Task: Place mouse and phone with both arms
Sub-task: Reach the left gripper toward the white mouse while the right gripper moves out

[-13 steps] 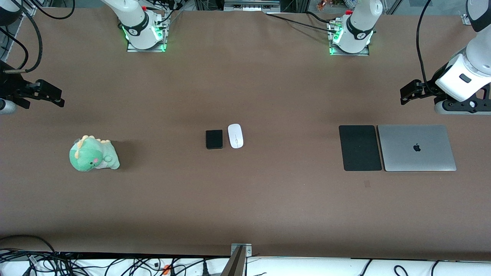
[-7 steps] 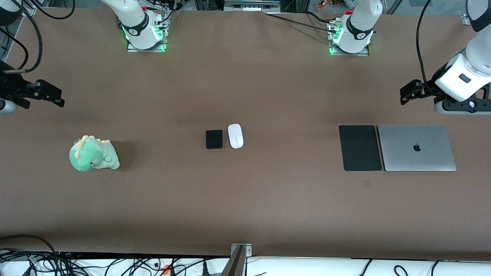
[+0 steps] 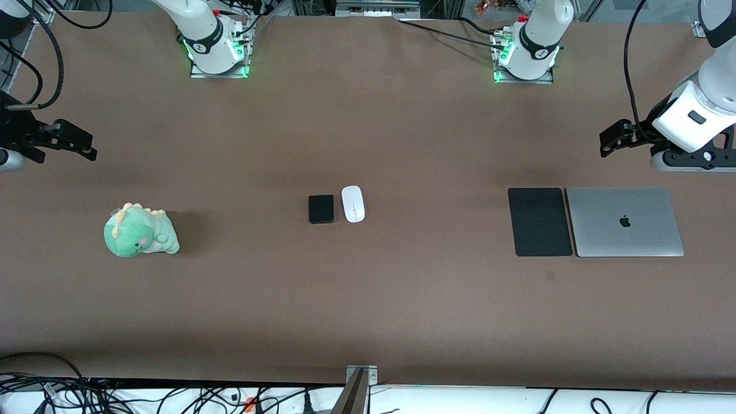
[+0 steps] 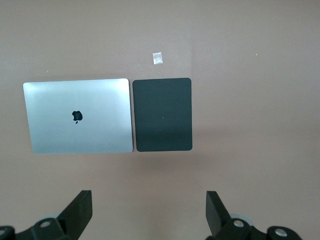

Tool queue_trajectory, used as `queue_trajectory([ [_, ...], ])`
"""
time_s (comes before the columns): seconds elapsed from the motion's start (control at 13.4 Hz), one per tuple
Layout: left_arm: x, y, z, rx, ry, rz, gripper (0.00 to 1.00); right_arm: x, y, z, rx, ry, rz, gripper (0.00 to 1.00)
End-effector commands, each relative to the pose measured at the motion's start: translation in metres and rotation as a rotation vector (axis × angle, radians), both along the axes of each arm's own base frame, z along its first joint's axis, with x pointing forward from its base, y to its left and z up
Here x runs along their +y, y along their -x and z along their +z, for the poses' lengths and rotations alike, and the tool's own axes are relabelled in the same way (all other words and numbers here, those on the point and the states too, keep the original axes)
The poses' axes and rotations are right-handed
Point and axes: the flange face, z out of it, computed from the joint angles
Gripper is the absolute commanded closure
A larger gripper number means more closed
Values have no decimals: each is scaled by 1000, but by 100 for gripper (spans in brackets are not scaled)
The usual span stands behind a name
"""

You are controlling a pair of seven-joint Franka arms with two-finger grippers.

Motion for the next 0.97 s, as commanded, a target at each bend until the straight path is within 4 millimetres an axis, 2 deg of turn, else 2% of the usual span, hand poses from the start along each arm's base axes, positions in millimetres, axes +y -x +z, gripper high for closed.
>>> queue_trajectory([
  [0.0, 1, 1, 7, 4, 19, -17, 0, 1, 0, 4, 4, 12, 1, 0],
  [0.22, -3, 1, 3, 13, 38, -13, 0, 0, -1, 4, -2, 14, -2, 0],
  [0.37, -18, -3, -13, 40, 58, -9, 0, 0, -1, 4, -3, 14, -2, 0],
  [0.6, -77, -13, -51, 85, 58, 33, 0, 0, -5, 3, -19, 15, -5, 0],
  [0.75, -115, -22, -89, 121, 66, 71, 0, 1, -6, 3, -28, 14, -2, 0],
  [0.9, -175, -21, -120, 142, 85, 107, 0, 3, -6, 4, -30, 8, -1, 0],
])
